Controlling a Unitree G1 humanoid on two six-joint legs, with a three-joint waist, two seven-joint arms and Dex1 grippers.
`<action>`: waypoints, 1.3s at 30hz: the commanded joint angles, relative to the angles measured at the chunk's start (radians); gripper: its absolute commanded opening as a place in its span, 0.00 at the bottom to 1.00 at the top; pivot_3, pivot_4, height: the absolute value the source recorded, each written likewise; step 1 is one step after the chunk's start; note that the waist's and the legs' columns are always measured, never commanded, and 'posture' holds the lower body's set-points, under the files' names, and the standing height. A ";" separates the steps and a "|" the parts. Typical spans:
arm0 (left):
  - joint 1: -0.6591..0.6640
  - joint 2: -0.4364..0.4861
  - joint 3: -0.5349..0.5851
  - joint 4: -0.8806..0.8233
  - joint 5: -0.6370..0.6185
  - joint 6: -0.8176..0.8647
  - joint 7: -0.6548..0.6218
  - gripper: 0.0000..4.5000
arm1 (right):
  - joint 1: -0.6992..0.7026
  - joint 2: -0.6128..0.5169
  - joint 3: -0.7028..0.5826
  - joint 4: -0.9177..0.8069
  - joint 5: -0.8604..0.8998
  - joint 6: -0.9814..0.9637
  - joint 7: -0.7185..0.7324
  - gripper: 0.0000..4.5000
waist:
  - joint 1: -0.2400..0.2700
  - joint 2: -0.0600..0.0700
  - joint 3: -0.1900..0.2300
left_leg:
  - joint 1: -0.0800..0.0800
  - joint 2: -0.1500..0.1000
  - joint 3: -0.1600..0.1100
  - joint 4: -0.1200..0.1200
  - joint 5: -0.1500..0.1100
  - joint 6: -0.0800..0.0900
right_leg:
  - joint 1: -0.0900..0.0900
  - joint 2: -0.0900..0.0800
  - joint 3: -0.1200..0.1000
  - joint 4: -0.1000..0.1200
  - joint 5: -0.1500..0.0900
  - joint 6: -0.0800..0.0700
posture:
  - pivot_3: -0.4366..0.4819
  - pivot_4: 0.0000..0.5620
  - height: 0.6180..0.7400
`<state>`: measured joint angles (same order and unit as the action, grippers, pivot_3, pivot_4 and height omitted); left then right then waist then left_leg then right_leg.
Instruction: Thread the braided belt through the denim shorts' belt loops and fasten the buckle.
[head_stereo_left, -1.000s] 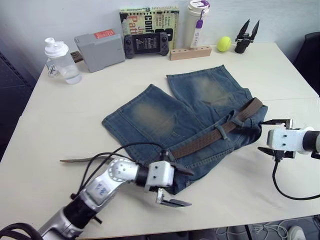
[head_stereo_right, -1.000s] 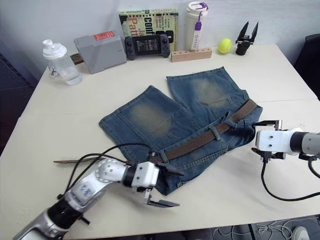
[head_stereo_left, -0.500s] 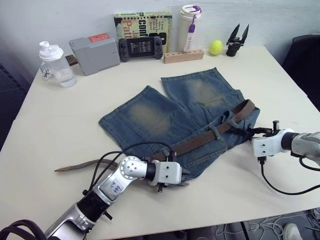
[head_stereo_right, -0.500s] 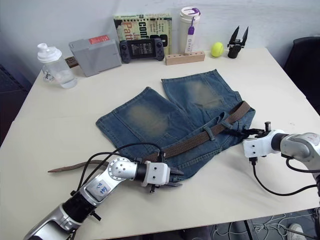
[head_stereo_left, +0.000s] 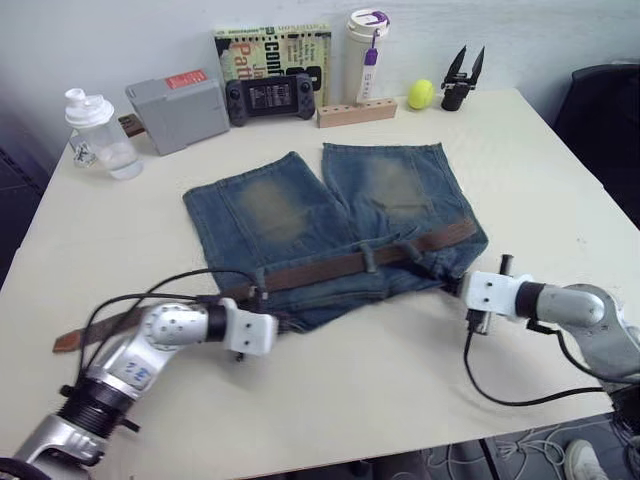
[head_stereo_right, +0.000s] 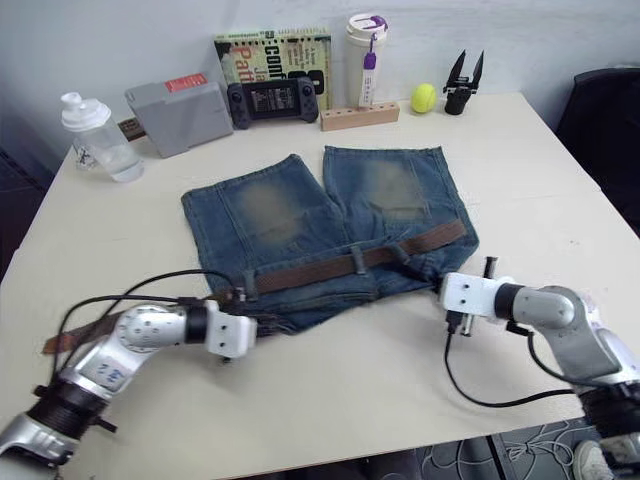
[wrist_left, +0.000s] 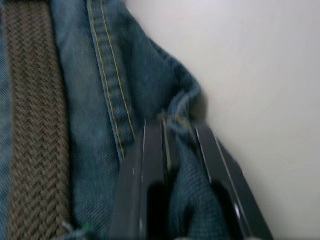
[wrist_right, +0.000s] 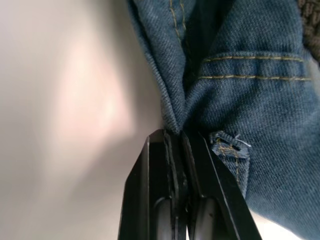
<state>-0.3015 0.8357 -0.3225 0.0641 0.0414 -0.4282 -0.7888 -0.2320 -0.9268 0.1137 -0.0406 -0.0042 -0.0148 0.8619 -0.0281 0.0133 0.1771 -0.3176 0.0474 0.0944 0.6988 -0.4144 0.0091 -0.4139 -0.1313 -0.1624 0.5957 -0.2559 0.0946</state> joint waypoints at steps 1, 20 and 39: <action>0.029 0.126 0.064 0.306 0.117 -0.150 0.031 0.01 | 0.004 0.105 -0.011 -0.345 0.185 0.487 -0.058 0.00 | 0.000 0.001 0.000 | 0.000 0.000 0.000 0.000 0.000 0.000 | 0.000 0.000 0.000 0.000 0.000 0.000 | 0.48 0.27 0.88; 0.301 0.133 0.339 0.167 -0.104 -0.133 0.051 0.64 | -0.054 0.318 -0.147 -0.677 0.445 1.228 -0.289 0.00 | -0.001 0.004 -0.002 | -0.006 -0.005 0.009 -0.001 -0.002 0.000 | -0.015 0.000 0.002 0.010 -0.001 -0.002 | 0.48 0.27 0.88; 0.365 -0.036 0.504 -0.250 -0.467 0.479 0.088 1.00 | -0.143 0.230 -0.334 -0.486 0.676 1.291 -0.241 0.64 | 0.008 0.002 -0.001 | -0.011 -0.011 0.007 0.001 -0.002 0.001 | -0.017 -0.001 0.002 0.009 0.000 -0.001 | 0.48 0.27 0.88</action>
<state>0.0731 0.8074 0.1777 -0.1617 -0.4315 0.0203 -0.7191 -0.3872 -0.6922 -0.2348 -0.5229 0.6695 1.2925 0.6234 -0.0201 0.0153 0.1764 -0.3283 0.0366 0.1010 0.7000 -0.4168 0.0098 -0.4305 -0.1316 -0.1605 0.6043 -0.2564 0.0938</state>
